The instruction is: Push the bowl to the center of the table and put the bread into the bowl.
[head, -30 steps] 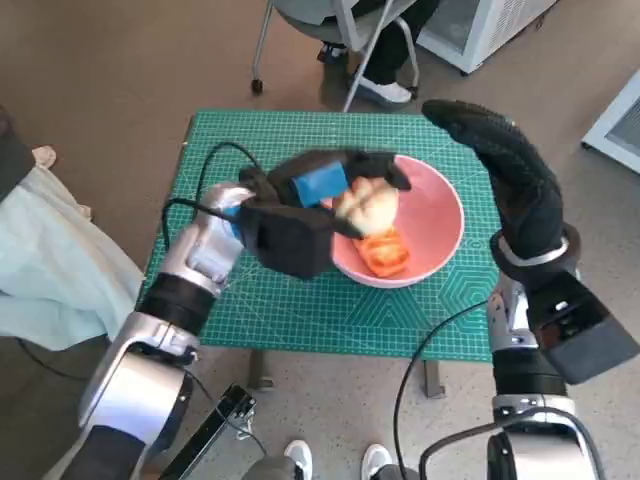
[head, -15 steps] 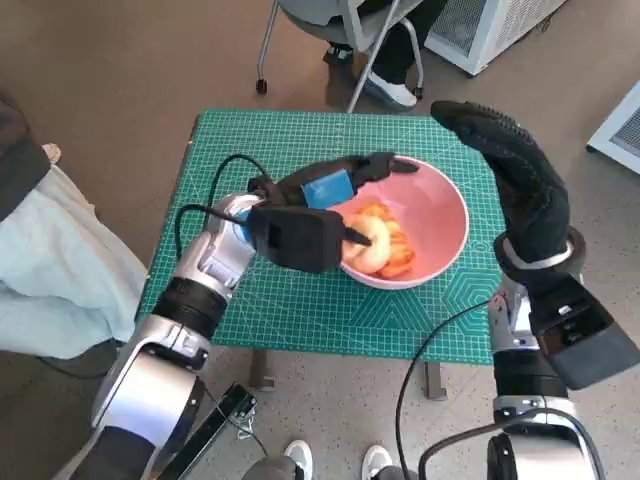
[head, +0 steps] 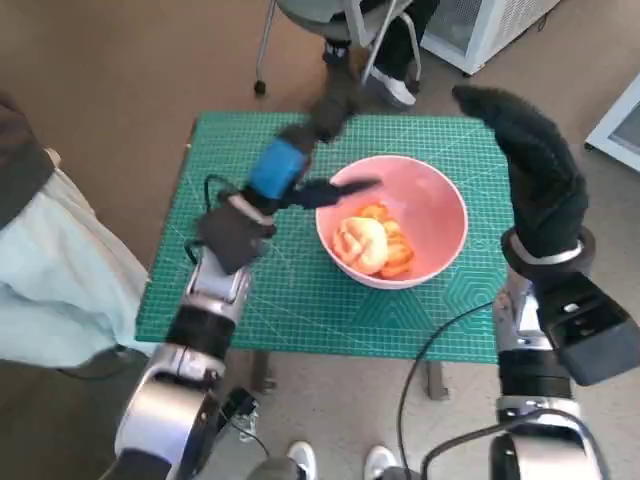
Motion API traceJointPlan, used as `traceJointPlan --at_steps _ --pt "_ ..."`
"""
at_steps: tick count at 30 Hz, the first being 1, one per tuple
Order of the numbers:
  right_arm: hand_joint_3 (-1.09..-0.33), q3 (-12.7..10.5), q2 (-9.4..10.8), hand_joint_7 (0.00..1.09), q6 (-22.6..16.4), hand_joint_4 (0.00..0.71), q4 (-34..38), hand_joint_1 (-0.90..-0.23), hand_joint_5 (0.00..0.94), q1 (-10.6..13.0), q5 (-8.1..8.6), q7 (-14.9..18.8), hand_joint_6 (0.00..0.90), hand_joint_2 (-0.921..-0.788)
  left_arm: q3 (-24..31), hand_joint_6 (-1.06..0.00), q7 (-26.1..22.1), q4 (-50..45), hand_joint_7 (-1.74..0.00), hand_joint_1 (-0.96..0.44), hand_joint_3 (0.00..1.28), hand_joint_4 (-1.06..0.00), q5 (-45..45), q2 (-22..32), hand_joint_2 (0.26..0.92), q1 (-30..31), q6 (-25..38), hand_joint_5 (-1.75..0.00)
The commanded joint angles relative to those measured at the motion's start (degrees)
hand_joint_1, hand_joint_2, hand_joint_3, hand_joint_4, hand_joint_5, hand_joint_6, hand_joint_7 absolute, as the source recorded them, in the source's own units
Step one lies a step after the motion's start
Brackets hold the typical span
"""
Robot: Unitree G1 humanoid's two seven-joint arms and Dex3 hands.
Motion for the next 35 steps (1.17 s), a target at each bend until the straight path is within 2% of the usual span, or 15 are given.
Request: traceJointPlan --at_steps 1,6,15,35 --pt "-0.781 0.01 1.31 0.82 3.23 0.315 -2.69 -0.646 0.008 1.97 -1.68 -3.3 0.021 -0.921 1.25 -0.12 0.63 -10.1 -0.74 -0.34 0.21 -0.39 -2.83 -0.44 0.921 4.49 2.0 -0.1" --pt "-0.773 0.2 1.92 0.81 5.22 0.322 -4.64 -0.629 0.01 2.22 -1.83 -4.63 0.028 -0.921 1.38 -0.07 0.71 -15.75 -0.83 -0.34 0.23 -0.36 -2.59 0.54 0.921 7.01 4.6 -0.11" --pt "-0.771 0.8 2.05 0.79 5.59 0.327 -4.96 -0.609 0.01 1.5 -2.12 -4.78 0.031 -0.921 1.27 -0.04 1.55 -20.53 -0.86 -0.36 0.23 -0.33 -1.68 0.68 0.921 9.12 6.32 -0.11" --pt "-0.775 1.4 0.64 0.75 5.78 0.323 -3.88 -0.595 0.005 0.18 -2.39 -4.11 0.025 -0.921 1.02 -0.02 0.08 -22.98 -0.83 -0.38 0.24 -0.3 -2.63 0.86 0.921 10.29 5.95 -0.11"
